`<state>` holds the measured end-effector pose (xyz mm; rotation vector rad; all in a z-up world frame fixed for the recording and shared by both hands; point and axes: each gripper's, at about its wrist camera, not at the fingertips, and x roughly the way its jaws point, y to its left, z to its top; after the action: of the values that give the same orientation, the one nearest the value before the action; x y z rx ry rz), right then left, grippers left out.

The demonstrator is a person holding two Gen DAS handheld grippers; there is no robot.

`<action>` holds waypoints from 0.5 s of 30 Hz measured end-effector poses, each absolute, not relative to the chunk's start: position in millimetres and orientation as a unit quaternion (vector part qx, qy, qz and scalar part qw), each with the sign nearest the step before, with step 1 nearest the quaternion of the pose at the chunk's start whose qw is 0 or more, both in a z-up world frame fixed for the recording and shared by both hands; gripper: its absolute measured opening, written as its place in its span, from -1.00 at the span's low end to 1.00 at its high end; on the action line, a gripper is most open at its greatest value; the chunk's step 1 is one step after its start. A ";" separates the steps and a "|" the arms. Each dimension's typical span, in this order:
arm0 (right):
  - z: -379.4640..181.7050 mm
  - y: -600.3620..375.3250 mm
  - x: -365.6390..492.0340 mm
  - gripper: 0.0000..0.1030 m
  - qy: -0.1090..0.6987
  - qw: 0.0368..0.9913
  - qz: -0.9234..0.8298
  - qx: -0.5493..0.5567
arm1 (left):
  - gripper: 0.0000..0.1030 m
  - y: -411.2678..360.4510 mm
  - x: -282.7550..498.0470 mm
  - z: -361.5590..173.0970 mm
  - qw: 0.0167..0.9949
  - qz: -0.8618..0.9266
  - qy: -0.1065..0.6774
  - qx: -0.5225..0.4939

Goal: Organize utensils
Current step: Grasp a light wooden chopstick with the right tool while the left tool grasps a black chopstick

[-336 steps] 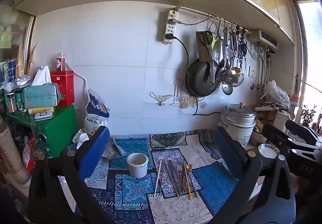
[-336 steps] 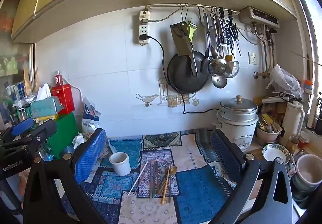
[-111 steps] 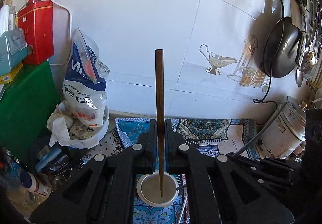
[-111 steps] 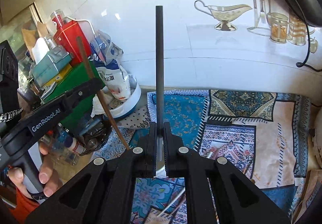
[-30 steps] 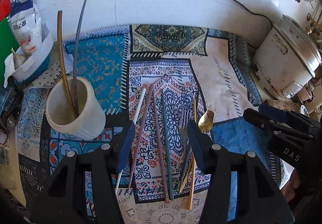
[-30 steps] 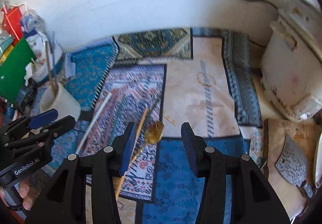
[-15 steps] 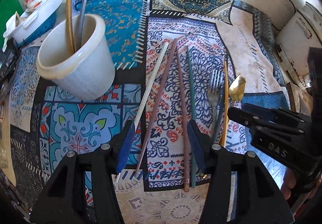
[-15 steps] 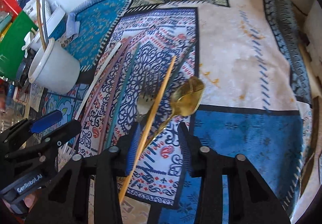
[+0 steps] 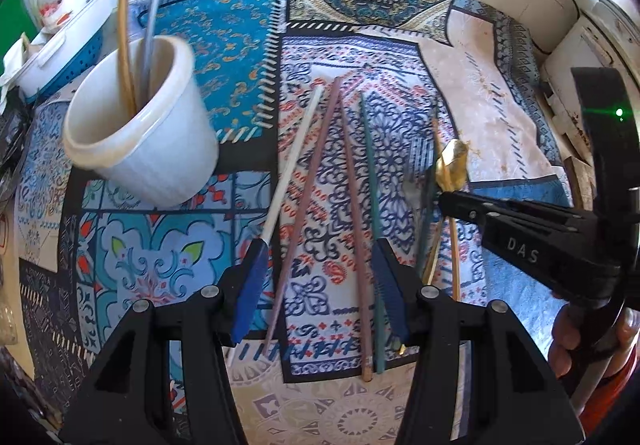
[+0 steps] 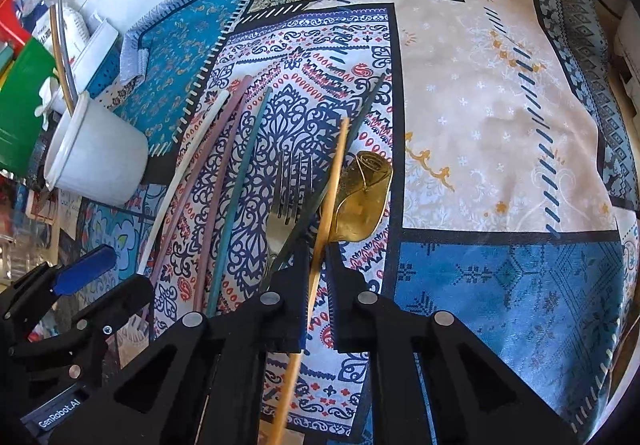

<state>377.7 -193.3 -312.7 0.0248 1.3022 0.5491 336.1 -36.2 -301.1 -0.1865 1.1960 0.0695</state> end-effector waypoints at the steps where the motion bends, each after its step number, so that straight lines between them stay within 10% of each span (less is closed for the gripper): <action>1: -311.9 -195.1 377.1 -0.89 0.598 0.761 0.251 0.012 | 0.03 -38.0 339.0 -301.1 0.822 0.027 0.562 -0.089; 9: -292.4 -224.6 372.7 -0.90 0.576 0.784 0.231 0.024 | -0.04 -64.3 369.0 -309.3 0.811 -0.030 0.576 -0.096; 15: -277.5 -248.5 371.6 -0.90 0.559 0.801 0.211 0.040 | -0.70 -93.4 394.9 -324.1 0.796 -0.079 0.595 -0.075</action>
<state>371.6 -248.5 -277.5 0.0853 1.1978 0.4515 394.9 -93.4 -324.1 -0.1616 1.2788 -0.1698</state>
